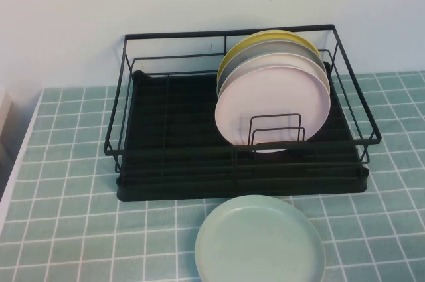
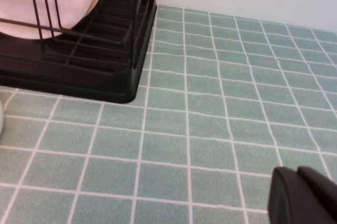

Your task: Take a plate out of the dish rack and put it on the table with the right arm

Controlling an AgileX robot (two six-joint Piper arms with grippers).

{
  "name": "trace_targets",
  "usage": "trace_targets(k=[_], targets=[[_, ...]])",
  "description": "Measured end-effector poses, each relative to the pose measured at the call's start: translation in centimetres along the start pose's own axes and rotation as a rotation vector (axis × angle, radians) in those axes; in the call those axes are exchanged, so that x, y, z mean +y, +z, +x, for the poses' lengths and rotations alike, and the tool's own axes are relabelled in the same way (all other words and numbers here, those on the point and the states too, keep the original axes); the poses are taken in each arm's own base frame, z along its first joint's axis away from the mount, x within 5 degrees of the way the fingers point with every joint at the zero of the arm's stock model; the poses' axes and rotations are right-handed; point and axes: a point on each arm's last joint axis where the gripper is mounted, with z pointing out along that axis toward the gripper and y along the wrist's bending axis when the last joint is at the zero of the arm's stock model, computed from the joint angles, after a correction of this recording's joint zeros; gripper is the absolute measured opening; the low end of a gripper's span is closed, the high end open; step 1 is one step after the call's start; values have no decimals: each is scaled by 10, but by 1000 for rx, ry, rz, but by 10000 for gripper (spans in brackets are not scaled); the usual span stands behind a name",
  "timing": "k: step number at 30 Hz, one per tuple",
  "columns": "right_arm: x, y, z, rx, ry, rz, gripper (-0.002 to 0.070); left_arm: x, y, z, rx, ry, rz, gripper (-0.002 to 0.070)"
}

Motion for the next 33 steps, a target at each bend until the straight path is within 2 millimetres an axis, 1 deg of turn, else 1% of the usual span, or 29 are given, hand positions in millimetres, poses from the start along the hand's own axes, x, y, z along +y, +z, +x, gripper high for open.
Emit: trace_targets(k=[19, 22, 25, 28, 30, 33], targets=[[1, 0, 0, -3, 27, -11, -1, 0, 0, 0, 0, 0, 0, -3], [2, 0, -1, -9, 69, -27, -1, 0, 0, 0, 0, 0, 0, -3], [5, 0, -2, -18, 153, -61, -1, 0, 0, 0, 0, 0, 0, -3], [10, 0, -3, -28, 291, -116, -1, 0, 0, 0, 0, 0, 0, -3], [14, -1, -7, -53, 428, -164, -1, 0, 0, 0, 0, 0, 0, -3], [17, -3, -16, -112, 697, -244, -1, 0, 0, 0, 0, 0, 0, -3]])
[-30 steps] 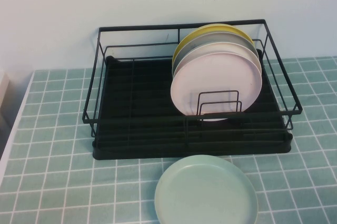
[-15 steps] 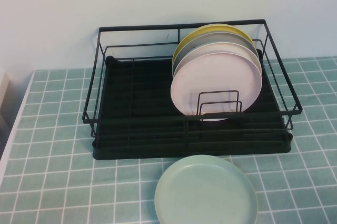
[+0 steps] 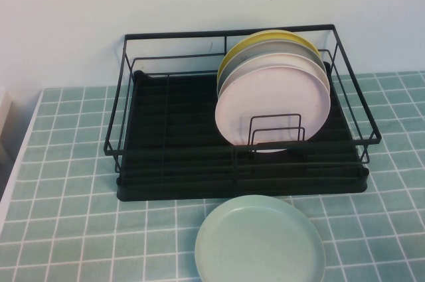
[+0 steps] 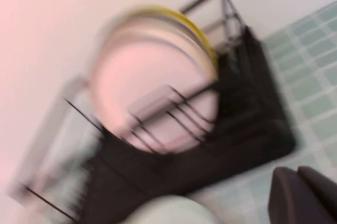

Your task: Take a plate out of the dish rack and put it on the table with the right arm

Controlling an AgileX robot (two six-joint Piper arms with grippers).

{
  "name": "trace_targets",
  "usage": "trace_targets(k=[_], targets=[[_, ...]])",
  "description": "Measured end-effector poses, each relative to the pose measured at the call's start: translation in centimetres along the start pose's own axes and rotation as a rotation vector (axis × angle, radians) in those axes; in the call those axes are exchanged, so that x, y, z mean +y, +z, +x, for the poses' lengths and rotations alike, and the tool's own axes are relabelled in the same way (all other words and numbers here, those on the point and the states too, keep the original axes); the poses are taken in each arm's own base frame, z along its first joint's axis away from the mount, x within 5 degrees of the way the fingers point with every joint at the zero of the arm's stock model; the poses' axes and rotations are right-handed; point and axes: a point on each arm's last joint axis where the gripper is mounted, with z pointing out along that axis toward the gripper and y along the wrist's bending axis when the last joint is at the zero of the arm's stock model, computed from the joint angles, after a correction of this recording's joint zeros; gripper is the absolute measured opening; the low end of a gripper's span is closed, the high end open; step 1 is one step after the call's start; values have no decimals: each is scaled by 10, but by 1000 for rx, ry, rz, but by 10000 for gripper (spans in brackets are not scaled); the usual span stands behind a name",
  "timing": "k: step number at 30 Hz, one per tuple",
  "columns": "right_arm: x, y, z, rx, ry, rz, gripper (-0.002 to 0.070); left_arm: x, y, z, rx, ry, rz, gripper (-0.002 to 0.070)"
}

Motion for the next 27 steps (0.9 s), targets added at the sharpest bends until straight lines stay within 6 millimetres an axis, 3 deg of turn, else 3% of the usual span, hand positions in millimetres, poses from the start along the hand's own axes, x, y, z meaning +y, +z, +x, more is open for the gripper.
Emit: trace_targets(k=[3, 5, 12, 16, 21, 27], targets=[[4, 0, -8, -84, 237, -55, -1, 0, 0, 0, 0, 0, 0, -3], [3, -1, -12, -130, 274, -53, -1, 0, 0, 0, 0, 0, 0, -3], [1, -1, -16, -172, 12, -17, -1, 0, 0, 0, 0, 0, 0, -3], [8, -2, -17, -148, -236, -36, -1, 0, 0, 0, 0, 0, 0, -3], [41, -1, -64, -139, -527, -55, -1, 0, 0, 0, 0, 0, 0, -3], [82, 47, -128, 55, -882, -149, -1, 0, 0, 0, 0, 0, 0, -3]])
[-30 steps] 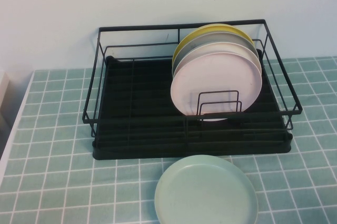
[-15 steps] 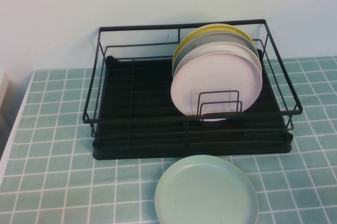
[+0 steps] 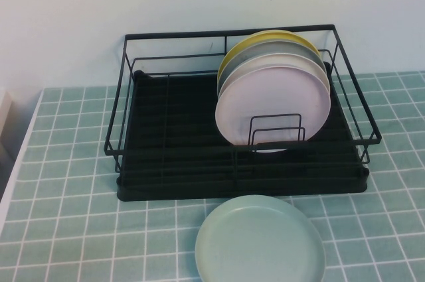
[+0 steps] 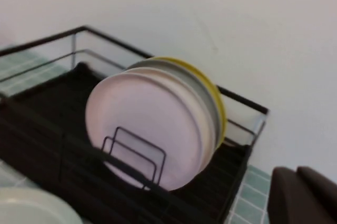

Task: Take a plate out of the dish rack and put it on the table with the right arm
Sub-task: Grasp the plate from the shelf

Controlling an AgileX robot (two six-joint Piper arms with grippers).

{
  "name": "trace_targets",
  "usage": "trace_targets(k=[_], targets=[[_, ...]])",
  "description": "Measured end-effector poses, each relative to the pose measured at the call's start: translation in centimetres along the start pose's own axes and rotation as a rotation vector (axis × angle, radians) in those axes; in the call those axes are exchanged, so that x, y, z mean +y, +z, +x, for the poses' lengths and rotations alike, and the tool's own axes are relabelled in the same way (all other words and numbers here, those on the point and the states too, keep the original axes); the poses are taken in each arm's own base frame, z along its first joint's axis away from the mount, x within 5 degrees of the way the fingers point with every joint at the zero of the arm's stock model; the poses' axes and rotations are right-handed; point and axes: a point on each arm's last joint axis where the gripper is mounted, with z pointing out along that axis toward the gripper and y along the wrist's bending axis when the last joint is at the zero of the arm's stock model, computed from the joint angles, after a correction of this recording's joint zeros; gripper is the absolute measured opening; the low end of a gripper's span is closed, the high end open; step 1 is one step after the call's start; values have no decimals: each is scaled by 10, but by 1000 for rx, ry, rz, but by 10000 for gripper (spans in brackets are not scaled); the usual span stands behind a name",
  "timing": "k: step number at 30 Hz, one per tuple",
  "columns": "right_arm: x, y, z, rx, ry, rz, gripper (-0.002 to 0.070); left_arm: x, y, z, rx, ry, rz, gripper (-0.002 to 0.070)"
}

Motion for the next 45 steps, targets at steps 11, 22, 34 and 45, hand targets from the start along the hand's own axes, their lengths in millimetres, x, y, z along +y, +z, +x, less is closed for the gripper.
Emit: trace_targets(k=[11, 22, 34, 45], targets=[[-41, 138, -48, 268, -357, -515, -1, 0, 0, 0, 0, 0, 0, -3], [-33, 262, -51, 388, -482, -674, 57, 0, 0, 0, 0, 0, 0, -3], [15, 319, -30, 471, -790, -689, 305, 0, 0, 0, 0, 0, 0, -3], [23, 321, -32, 475, -745, -656, 292, 0, 0, 0, 0, 0, 0, -3]])
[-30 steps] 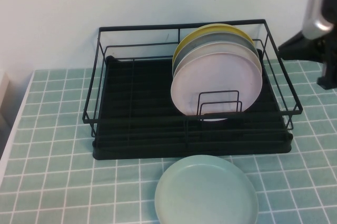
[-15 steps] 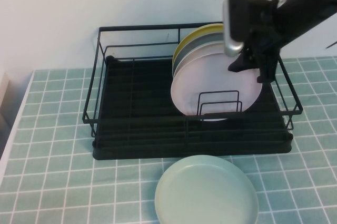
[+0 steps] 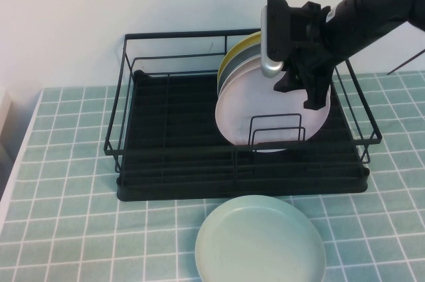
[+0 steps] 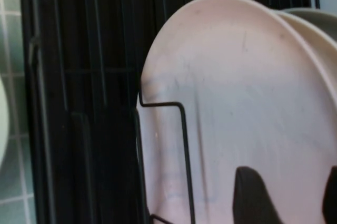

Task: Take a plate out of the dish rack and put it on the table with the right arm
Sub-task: Grasp the plate from the shelf

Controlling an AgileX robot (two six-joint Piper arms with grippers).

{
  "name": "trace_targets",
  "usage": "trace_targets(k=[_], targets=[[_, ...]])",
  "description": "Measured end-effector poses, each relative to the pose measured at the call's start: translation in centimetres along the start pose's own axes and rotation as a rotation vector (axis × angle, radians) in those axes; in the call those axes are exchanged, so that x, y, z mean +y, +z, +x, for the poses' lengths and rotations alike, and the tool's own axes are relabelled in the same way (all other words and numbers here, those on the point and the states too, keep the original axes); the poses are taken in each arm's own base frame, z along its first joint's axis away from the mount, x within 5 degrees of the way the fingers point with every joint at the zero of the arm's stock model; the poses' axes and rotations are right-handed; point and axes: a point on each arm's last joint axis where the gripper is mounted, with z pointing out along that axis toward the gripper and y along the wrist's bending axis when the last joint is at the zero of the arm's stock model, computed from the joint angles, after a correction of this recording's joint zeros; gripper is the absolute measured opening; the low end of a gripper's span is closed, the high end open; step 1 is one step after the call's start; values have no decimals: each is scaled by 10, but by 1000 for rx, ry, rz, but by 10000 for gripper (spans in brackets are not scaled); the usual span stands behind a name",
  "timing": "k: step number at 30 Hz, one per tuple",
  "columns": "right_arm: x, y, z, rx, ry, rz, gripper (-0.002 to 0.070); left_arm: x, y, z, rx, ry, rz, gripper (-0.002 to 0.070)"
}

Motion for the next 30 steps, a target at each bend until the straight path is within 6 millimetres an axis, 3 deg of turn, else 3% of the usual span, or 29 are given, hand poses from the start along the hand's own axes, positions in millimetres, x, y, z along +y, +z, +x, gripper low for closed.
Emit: trace_targets(k=[8, 10, 15, 30], targets=[[-2, -55, -16, -28, -18, 79, 292, 0, 0, 0, 0, 0, 0, -3], [-3, -60, -17, -26, -24, 92, 292, 0, 0, 0, 0, 0, 0, -3], [-2, -52, -14, -9, -27, 78, 292, 0, 0, 0, 0, 0, 0, -3], [-5, 0, -1, 18, -51, 64, 292, 0, 0, 0, 0, 0, 0, -3]])
